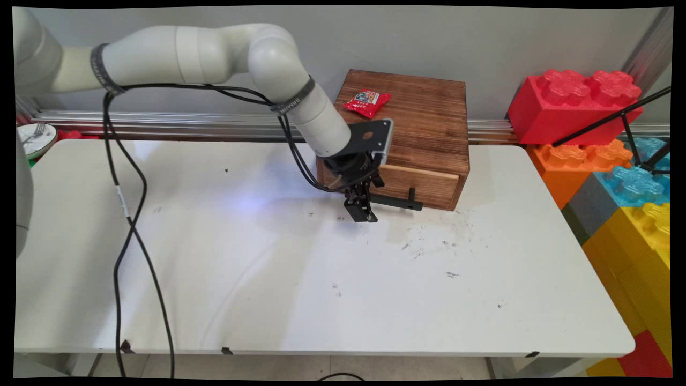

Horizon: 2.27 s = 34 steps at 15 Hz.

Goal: Open the drawer

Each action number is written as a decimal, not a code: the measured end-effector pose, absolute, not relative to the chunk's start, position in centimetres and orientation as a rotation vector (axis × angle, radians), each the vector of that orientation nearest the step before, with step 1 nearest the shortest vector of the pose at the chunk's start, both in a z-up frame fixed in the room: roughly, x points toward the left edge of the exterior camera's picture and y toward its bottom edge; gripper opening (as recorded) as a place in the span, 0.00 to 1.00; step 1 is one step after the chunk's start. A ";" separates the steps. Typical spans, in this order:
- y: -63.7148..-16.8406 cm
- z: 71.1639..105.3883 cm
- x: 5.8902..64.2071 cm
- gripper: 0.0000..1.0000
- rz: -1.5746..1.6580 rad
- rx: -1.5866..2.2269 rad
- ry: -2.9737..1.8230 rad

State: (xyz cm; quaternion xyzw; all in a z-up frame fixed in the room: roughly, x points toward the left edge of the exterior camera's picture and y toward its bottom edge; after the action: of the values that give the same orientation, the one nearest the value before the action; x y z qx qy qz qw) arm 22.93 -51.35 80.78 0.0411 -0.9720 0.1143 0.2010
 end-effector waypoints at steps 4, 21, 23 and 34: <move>-52.0 79.2 22.3 1.00 0.287 0.073 -2.734; -52.0 76.1 20.8 1.00 0.260 0.015 -2.760; -51.5 76.0 20.4 1.00 0.258 0.014 -2.760; -47.9 75.9 19.4 1.00 0.243 0.054 -2.766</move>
State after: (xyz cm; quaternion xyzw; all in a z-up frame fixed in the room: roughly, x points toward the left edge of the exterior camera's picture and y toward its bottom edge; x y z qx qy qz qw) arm 19.45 -47.87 75.92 0.0193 -0.9795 0.0859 0.1812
